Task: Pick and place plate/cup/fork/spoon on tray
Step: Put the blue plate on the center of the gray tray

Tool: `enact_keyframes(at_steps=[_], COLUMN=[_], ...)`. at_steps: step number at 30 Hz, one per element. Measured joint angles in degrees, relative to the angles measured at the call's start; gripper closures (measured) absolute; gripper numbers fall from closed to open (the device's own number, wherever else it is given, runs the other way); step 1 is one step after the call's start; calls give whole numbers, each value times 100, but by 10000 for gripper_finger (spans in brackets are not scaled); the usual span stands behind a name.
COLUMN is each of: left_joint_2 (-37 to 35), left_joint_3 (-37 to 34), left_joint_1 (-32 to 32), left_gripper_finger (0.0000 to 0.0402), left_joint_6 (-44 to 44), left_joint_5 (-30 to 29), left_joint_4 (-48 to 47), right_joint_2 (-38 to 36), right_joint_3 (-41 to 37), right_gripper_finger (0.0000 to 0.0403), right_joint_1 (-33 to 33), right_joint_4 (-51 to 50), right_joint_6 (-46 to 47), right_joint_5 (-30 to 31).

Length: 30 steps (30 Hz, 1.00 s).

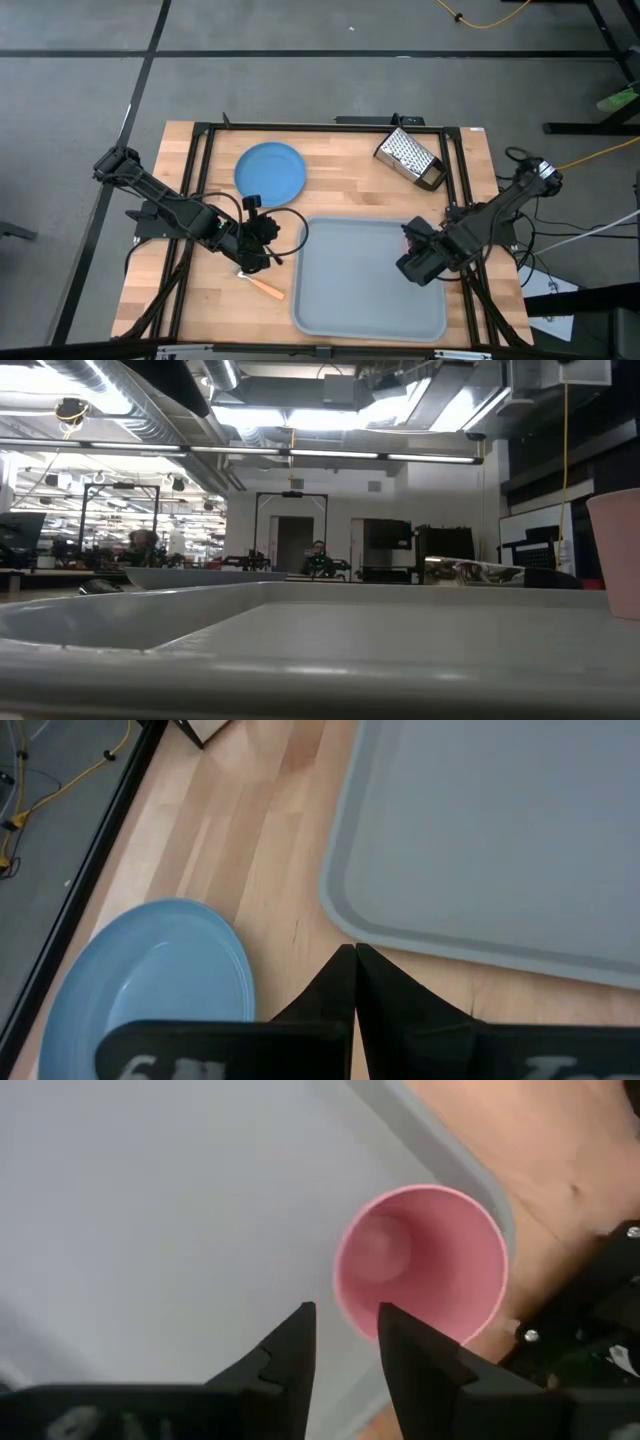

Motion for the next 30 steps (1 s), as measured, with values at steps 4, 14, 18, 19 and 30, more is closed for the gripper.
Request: enact_keyframes(at_steps=[4,14,18,19,30], left_joint_2=[0,0,0,0,0], left_joint_3=[0,0,0,0,0], left_joint_1=[0,1,2,2,686], left_gripper_finger=[401,401,401,401,401], left_joint_6=[0,-4,0,2,-552], left_joint_5=[0,0,2,-2,221], left_joint_4=[0,27,161,194,160], right_joint_2=[0,0,0,0,0], right_joint_3=[460,592,589,589,586], right_gripper_finger=[288,288,288,288,288], right_joint_1=[2,-48,-172,-213,-1102], right_joint_4=[121,1401,1706,1756,1757], right_joint_6=[-337,-1441,-1655,-1653,-2154], right_joint_5=[407,2058,2951,3135,3564])
